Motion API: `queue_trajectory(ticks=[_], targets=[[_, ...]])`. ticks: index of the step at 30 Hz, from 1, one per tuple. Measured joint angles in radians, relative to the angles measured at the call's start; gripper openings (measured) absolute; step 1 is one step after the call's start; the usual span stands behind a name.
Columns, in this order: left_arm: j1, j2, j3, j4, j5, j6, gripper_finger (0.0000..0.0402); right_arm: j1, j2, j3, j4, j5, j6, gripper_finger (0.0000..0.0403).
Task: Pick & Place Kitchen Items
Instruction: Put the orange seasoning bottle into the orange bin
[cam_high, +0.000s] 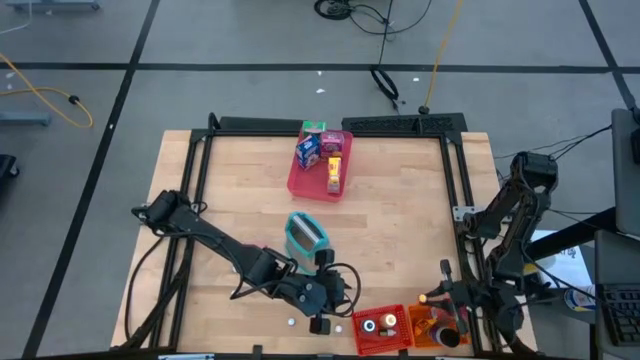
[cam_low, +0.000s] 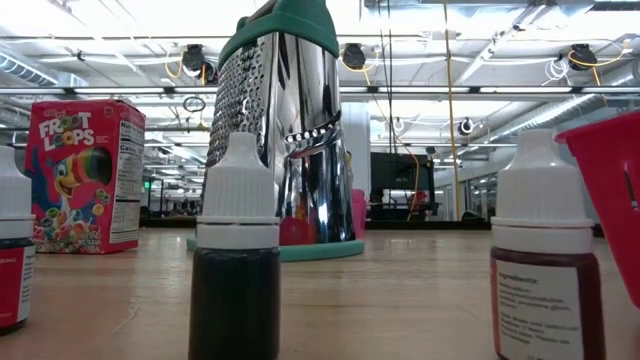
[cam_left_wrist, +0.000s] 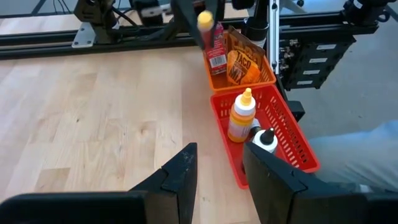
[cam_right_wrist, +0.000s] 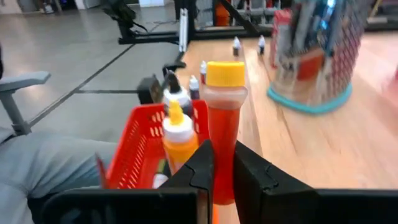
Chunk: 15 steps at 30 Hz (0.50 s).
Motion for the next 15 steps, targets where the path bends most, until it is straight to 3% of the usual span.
queue_trajectory(ticks=[9, 15], targets=[[0.000, 0.000, 0.000, -0.004, 0.000, 0.000, 0.0131, 0.004, 0.000, -0.038, 0.161, -0.133, -0.022, 0.0025], [0.000, 0.000, 0.000, -0.005, 0.000, 0.000, 0.0132, 0.030, 0.007, -0.038, 0.154, -0.136, -0.004, 0.0025]])
